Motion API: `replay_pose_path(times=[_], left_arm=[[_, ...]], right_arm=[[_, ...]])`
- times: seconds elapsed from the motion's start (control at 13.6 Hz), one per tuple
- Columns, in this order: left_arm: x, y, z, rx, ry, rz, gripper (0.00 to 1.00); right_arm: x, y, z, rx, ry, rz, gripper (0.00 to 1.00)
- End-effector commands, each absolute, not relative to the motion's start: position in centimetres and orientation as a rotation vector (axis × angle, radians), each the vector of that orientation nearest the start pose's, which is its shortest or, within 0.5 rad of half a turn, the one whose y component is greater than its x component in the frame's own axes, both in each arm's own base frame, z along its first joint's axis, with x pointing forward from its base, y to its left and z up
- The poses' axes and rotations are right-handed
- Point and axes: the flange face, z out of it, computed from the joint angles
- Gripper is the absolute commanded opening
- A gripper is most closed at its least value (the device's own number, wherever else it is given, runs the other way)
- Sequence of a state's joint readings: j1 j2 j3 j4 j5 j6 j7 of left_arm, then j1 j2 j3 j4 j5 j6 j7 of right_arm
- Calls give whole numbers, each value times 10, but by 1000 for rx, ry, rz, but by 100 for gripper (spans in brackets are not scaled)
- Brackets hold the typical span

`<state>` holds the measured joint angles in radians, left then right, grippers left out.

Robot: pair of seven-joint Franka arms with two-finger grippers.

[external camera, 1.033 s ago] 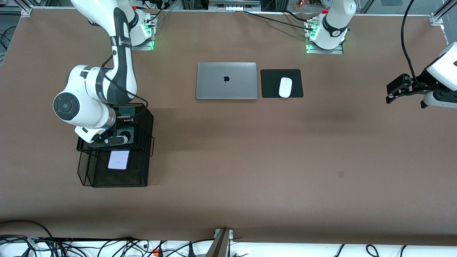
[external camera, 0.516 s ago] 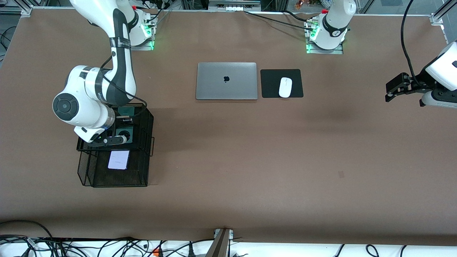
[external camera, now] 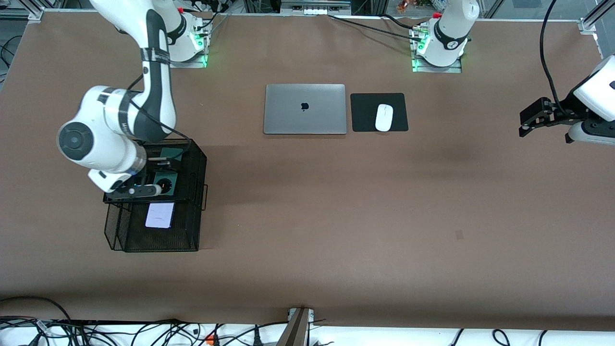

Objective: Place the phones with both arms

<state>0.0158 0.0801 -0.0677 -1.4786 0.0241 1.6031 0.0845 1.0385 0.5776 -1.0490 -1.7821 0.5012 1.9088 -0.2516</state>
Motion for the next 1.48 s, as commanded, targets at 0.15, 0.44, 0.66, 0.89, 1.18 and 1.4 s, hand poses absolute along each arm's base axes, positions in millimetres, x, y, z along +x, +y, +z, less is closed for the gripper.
replay_pose_path(times=[0.15, 0.44, 0.66, 0.89, 1.18, 1.4], left_arm=[[579, -23, 636, -3090, 217, -73, 100], [579, -21, 636, -3090, 210, -73, 100], [579, -21, 635, -3092, 210, -70, 100], [579, -21, 635, -3092, 210, -70, 100], [579, -21, 635, -3092, 210, -70, 100], [579, -21, 636, -3092, 210, -70, 100]], right_arm=[[632, 73, 466, -3111, -52, 109, 99], [637, 44, 532, -3116, 1, 81, 99], [647, 28, 537, -3094, 37, 66, 99], [658, 22, 532, -3018, 61, 56, 99], [672, 4, 524, -3014, 160, 155, 99], [682, -13, 521, -3049, 129, 183, 100]])
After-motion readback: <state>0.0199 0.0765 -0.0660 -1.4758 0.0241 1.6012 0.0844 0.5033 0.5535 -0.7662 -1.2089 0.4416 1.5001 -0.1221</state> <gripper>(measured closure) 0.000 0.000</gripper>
